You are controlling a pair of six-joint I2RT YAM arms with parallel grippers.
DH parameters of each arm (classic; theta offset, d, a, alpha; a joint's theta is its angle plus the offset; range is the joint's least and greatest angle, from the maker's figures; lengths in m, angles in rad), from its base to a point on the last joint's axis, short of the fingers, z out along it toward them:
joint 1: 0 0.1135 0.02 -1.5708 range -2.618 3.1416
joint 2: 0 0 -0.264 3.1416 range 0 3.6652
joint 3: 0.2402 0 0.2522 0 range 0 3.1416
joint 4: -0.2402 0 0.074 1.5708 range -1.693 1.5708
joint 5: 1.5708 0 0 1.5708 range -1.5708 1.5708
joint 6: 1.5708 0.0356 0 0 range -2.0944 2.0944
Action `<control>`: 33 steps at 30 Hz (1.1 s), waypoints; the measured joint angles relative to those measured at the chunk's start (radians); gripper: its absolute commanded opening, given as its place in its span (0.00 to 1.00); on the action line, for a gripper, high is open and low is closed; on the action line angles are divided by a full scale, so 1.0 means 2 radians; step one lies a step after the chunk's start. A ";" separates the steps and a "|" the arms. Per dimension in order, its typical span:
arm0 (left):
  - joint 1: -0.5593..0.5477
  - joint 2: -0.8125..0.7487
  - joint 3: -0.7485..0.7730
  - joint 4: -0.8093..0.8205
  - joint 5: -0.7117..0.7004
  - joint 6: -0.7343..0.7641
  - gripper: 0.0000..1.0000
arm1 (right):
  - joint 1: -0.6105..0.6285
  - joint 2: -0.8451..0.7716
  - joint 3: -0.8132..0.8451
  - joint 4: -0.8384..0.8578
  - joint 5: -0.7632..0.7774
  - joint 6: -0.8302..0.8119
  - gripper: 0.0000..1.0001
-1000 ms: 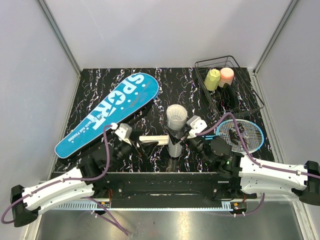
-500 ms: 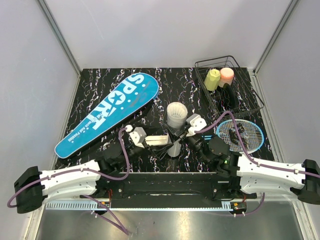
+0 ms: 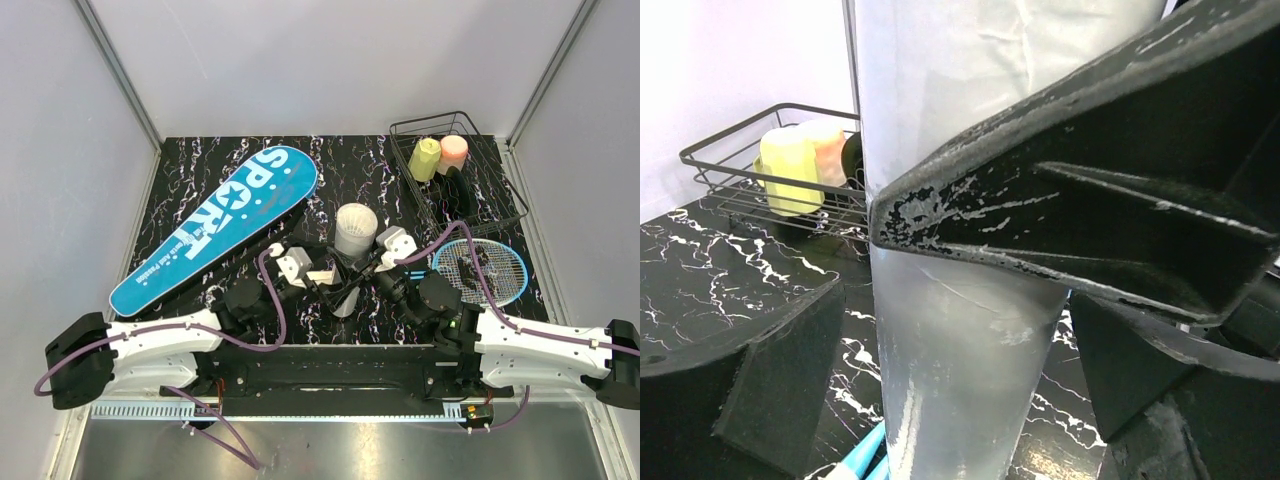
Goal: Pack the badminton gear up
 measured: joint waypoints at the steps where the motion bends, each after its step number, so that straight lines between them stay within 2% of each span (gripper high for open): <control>1: 0.000 0.005 0.000 0.004 -0.001 0.001 0.88 | 0.000 0.000 0.000 0.000 0.000 0.002 0.55; 4: 0.000 0.012 0.000 0.010 -0.002 0.008 0.76 | 0.000 -0.002 0.000 -0.001 0.000 0.007 0.57; 11: -0.007 0.012 0.000 0.020 -0.001 0.021 0.59 | 0.000 -0.016 0.000 -0.012 -0.004 0.023 0.70; 14: -0.008 0.011 -0.005 0.021 -0.003 0.030 0.54 | 0.000 -0.019 0.000 -0.025 -0.008 0.030 0.78; 18: -0.005 0.011 -0.015 0.020 -0.017 0.038 0.52 | 0.000 -0.022 0.000 -0.046 -0.017 0.043 1.00; 26: -0.003 0.011 -0.031 0.022 -0.035 0.041 0.50 | 0.000 -0.056 0.000 -0.119 -0.019 0.070 1.00; 33: -0.004 0.001 -0.043 0.031 -0.046 0.047 0.49 | 0.000 -0.126 0.032 -0.283 -0.044 0.122 1.00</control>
